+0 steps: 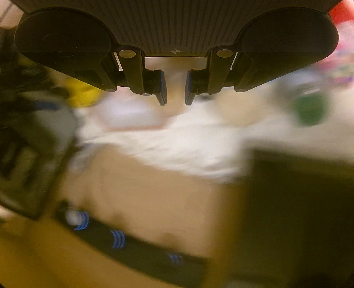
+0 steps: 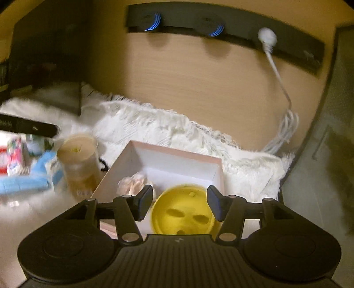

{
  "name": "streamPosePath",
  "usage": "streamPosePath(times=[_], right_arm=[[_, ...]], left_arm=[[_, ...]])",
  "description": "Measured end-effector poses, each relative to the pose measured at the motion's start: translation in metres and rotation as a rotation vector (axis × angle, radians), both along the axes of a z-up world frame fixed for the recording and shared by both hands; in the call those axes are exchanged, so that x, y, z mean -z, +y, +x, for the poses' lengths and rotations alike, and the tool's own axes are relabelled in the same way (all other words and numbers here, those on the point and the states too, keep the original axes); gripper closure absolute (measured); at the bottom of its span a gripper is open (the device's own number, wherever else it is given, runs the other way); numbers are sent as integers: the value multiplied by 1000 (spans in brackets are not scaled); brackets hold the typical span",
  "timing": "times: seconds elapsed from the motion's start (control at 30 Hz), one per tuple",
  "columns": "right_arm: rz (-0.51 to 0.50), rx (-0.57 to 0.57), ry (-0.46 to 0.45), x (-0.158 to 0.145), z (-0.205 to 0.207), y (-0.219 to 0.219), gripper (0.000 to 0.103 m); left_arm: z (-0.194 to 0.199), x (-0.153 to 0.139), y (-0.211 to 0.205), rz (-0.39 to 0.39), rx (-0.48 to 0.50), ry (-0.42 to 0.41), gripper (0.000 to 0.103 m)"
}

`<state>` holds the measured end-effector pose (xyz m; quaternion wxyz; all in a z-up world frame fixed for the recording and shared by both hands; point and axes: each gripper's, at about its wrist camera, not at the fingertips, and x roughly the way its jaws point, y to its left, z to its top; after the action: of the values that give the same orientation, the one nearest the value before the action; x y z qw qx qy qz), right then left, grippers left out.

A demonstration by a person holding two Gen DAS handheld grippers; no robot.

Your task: Organize soft objects

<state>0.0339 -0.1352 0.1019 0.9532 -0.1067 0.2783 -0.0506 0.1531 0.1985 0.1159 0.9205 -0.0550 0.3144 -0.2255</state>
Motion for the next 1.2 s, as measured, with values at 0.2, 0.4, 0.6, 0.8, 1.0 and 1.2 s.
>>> streamPosePath(times=[0.2, 0.4, 0.6, 0.8, 1.0, 1.2], right_arm=[[99, -125, 44, 14, 2, 39, 42], [91, -230, 128, 36, 17, 87, 42], [65, -337, 197, 55, 24, 126, 42], [46, -383, 240, 64, 22, 146, 42], [30, -400, 259, 68, 18, 154, 42], [49, -467, 237, 54, 26, 171, 42]], left_arm=[[-25, 3, 126, 11, -351, 40, 83], [-48, 13, 147, 29, -274, 72, 83], [-57, 38, 132, 8, -278, 136, 83], [-60, 41, 163, -88, -578, 134, 83], [-50, 58, 188, -16, -738, 175, 83], [-45, 79, 207, -208, -666, 239, 83]])
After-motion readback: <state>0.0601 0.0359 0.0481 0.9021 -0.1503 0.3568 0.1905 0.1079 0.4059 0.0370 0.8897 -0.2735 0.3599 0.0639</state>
